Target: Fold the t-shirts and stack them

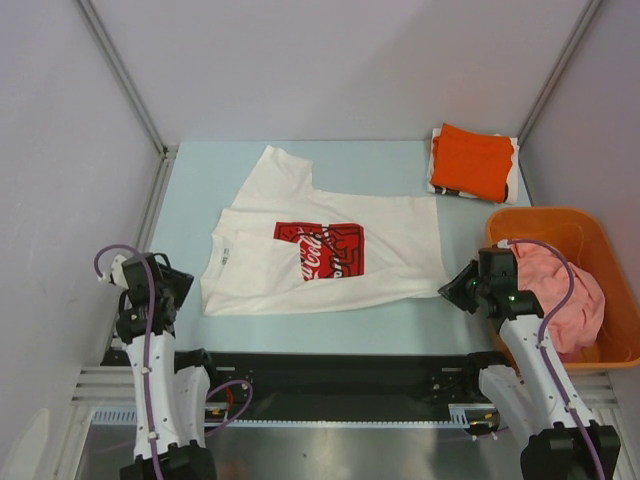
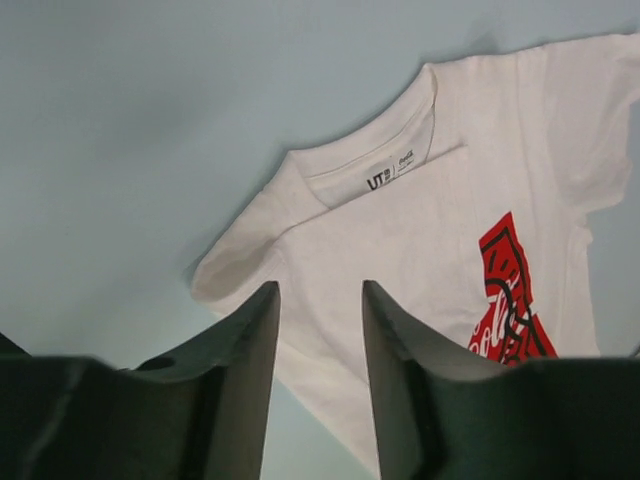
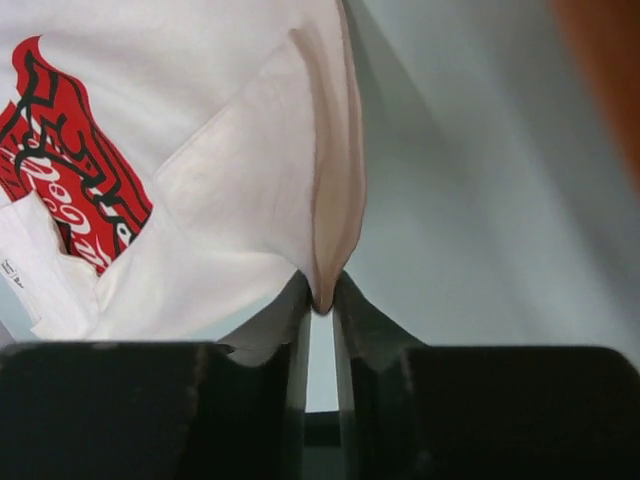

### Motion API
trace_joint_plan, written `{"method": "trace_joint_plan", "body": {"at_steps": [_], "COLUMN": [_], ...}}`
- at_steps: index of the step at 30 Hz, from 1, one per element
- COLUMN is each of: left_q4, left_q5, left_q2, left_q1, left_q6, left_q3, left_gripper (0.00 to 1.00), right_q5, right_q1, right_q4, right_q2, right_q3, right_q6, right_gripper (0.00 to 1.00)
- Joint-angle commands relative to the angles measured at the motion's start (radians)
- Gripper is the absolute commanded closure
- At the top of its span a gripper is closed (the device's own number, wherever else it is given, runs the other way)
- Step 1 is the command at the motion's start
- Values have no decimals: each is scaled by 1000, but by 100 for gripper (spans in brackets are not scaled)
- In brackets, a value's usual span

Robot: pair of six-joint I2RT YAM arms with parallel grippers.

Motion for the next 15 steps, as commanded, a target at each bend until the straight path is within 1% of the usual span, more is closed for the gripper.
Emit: {"method": "trace_joint_plan", "body": {"at_steps": [1,2,3,4,5,6,8,9,12,15], "left_q4": [-27,-17,22,45,63,79,140,178,259,338], "left_q5": [19,31,37,103,129,158,192,194,185,142], "left_q2": [11,18,27,41,54,88,102,122,177,322], "left_q1": [16,16,16,14,16,14,8,2,-24,-94], "left_q6": [32,47,89,107,129,152,195,213,250,294], "left_q3": [56,65,77,103,122,145,192,206,264,343], "left_gripper": [50,48,46,42,42,42,39,38,35,33], "right_q5": [-3,-3,8,7,4,0,-9,-13,-15,-6], "right_q1": [-6,-6,-8,-8,-9,-8,-8,-8,-3,18], "right_q4": [-71,-80,-91,-101,-100,-106,-108,-108,-97,-89], "right_q2": [-24,-24,-33,-38,-39,-45,-45,-39,-25,7], "right_q3": [-6,-3,3,13,17,25,65,83,144,190], "right_q6": [12,11,10,8,8,13,19,22,4,-27], "right_gripper": [55,43,34,26,19,16,10,9,7,7]}}
